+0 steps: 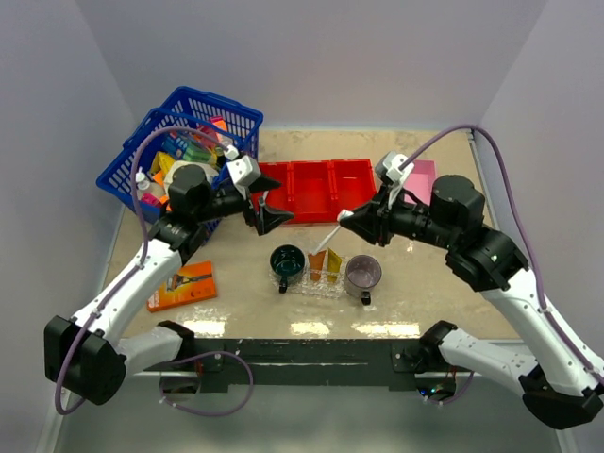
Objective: Prepare toiletry sets of a toothbrush and toothpaste on the tray
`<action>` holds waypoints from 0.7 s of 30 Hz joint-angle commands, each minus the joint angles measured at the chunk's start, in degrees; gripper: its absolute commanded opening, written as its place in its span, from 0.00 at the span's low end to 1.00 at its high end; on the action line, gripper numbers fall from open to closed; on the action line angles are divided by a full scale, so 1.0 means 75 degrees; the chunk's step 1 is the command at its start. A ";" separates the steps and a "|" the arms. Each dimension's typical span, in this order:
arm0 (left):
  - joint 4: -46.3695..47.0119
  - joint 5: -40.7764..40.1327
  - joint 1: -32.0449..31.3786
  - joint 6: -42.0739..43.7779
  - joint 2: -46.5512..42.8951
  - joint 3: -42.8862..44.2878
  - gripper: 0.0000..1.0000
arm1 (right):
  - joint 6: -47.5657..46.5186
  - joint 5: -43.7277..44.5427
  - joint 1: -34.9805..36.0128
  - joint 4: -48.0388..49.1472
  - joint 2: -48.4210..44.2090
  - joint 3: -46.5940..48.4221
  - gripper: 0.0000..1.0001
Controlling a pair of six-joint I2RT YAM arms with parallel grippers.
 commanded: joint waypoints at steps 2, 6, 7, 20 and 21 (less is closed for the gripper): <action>0.0423 -0.1377 0.0178 0.0055 -0.0079 -0.0117 0.93 | -0.0376 0.0416 0.0180 -0.0311 -0.0485 -0.0293 0.00; 0.0353 -0.2044 0.0307 -0.0026 0.0096 -0.0117 0.93 | -0.0248 0.1165 0.0717 -0.0299 -0.0661 -0.0644 0.00; 0.0306 -0.2092 0.0331 -0.0026 0.0166 -0.0106 0.93 | -0.0108 0.1376 0.0847 -0.0311 -0.0685 -0.0692 0.00; 0.0142 -0.2303 0.0436 0.0032 0.0190 -0.0035 0.93 | 0.0889 0.3182 0.1727 -0.0077 -0.1106 -0.1570 0.00; 0.0084 -0.2350 0.0436 0.0044 0.0202 -0.0035 0.93 | 0.0971 0.3194 0.1739 -0.0053 -0.1142 -0.1606 0.00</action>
